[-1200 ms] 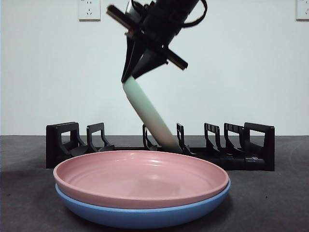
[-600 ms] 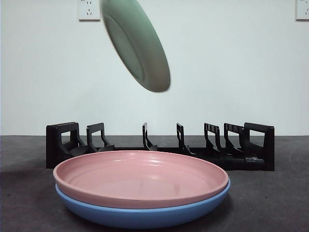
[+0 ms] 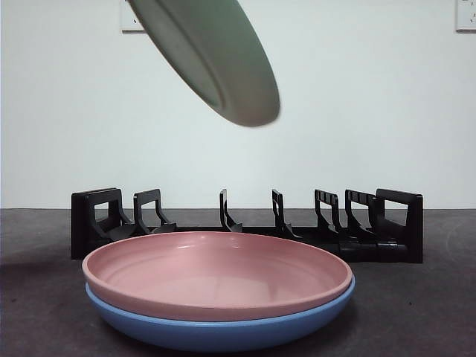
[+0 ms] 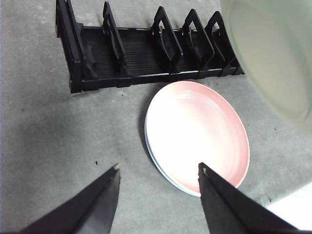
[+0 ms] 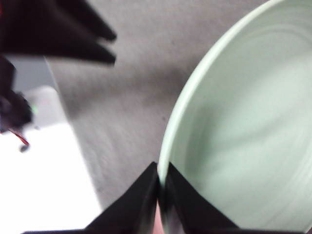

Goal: Place the plate

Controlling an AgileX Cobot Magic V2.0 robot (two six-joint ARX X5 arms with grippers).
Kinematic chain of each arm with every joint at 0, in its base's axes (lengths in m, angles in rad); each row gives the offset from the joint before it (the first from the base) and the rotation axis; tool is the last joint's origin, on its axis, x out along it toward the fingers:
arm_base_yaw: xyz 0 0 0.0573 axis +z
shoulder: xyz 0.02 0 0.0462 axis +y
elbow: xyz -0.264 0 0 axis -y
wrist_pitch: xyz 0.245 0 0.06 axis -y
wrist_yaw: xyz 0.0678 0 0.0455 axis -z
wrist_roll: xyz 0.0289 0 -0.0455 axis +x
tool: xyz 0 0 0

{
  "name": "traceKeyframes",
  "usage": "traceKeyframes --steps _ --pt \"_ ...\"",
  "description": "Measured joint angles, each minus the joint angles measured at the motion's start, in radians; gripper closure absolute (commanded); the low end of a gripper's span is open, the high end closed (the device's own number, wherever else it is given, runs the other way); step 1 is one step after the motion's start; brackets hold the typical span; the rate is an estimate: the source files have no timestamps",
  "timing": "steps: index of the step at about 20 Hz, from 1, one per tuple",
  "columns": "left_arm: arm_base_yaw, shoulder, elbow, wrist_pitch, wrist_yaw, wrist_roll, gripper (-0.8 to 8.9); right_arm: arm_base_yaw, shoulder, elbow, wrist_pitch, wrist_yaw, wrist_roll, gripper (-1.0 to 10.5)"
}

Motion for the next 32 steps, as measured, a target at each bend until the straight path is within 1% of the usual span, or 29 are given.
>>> traceKeyframes --steps 2,4,6,10,12,16,19,21,25,29,30,32 --pt "0.0 0.0 0.0 0.0 0.0 0.0 5.63 0.063 -0.004 -0.082 0.027 0.118 -0.005 9.4" --pt "0.0 0.0 0.0 0.0 0.0 0.0 5.63 0.112 -0.001 -0.163 0.044 0.21 -0.014 9.4" --pt "0.0 0.0 0.0 0.0 0.0 0.0 5.63 0.14 -0.001 -0.232 0.056 0.256 -0.019 9.4" --pt "0.0 0.0 0.0 0.0 0.0 0.0 5.63 0.155 0.006 -0.309 0.041 0.295 -0.022 9.4" --pt "0.0 0.0 0.0 0.0 0.0 0.0 5.63 0.166 0.037 -0.309 0.048 0.294 -0.035 9.4" --pt "0.0 0.0 0.0 0.0 0.0 0.0 5.63 0.168 0.15 -0.309 0.065 0.27 -0.092 9.4" --pt "0.0 0.0 0.0 0.0 0.0 0.0 5.63 0.168 0.211 -0.309 0.068 0.262 -0.12 9.4" --pt "0.0 0.0 0.0 0.001 0.0 0.0 5.63 0.167 0.235 -0.309 0.082 0.259 -0.138 9.4" --pt "0.0 0.0 0.0 0.002 0.0 0.0 5.63 0.167 0.264 -0.309 0.108 0.224 -0.175 9.4" --pt "0.0 0.0 0.0 0.002 0.0 0.0 5.63 0.165 0.283 -0.309 0.111 0.2 -0.196 9.3" --pt "0.0 0.0 0.0 0.002 0.0 0.0 5.63 0.165 0.283 -0.309 0.111 0.197 -0.196 9.2" --pt "0.0 0.0 0.0 0.002 0.0 0.0 5.63 0.163 0.283 -0.309 0.108 0.177 -0.196 8.5"
